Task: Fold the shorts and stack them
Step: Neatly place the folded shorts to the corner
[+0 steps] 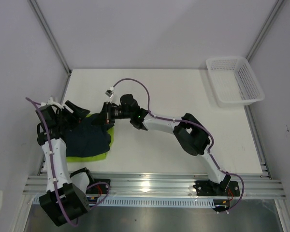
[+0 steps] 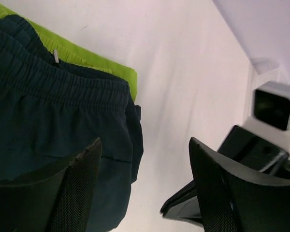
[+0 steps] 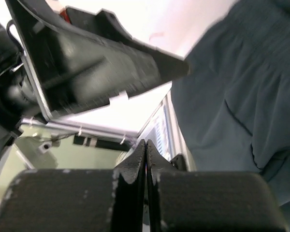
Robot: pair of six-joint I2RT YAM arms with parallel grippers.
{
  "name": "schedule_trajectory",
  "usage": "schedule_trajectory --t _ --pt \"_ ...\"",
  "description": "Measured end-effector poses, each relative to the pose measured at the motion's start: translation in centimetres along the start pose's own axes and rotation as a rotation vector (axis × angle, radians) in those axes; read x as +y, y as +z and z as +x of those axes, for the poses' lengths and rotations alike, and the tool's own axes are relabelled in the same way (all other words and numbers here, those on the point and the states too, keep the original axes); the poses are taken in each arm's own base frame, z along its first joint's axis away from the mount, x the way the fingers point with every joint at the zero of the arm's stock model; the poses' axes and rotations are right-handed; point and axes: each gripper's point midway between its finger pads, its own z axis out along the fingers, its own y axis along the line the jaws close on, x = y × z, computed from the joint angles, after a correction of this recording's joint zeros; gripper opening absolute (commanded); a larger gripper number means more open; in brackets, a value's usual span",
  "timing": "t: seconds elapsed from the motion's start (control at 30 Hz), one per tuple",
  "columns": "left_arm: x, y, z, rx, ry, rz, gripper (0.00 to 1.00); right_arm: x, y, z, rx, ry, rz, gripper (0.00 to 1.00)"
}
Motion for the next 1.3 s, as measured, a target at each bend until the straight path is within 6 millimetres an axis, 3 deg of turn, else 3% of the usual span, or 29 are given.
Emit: schedule_trajectory --t 0.1,0.27,0.5,0.63,0.77,0.97,1.17,1.3 --pt "1.4 0.7 -0.1 -0.014 -0.08 0.023 0.73 -1.4 0.6 1.7 0.045 0.049 -0.022 0.0" --pt "5.6 1.9 0.7 -0.021 -0.244 -0.016 0.73 -4.5 1.5 4.0 0.099 0.11 0.006 0.0" --pt "8.7 4.2 2.6 -0.069 -0.403 0.018 0.68 -10.6 1.7 6.7 0.142 0.224 0.169 0.0" --pt "10.1 5.6 2.2 -0.119 -0.456 0.026 0.69 -12.7 1.4 7.3 0.144 0.252 0.242 0.0" --pt "10.9 7.0 1.4 -0.145 -0.487 0.052 0.69 -13.9 1.3 7.1 0.132 0.262 0.268 0.0" --pt "11.9 8.9 2.2 -0.13 -0.571 0.121 0.71 -14.5 1.4 7.2 0.131 0.264 0.271 0.0" --pt "10.3 8.2 1.1 -0.159 -0.525 0.203 0.75 -14.2 1.4 6.7 0.122 0.243 0.258 0.0" --pt "8.5 6.6 0.1 -0.197 -0.465 0.235 0.8 -13.0 1.4 5.8 0.111 0.21 0.242 0.0"
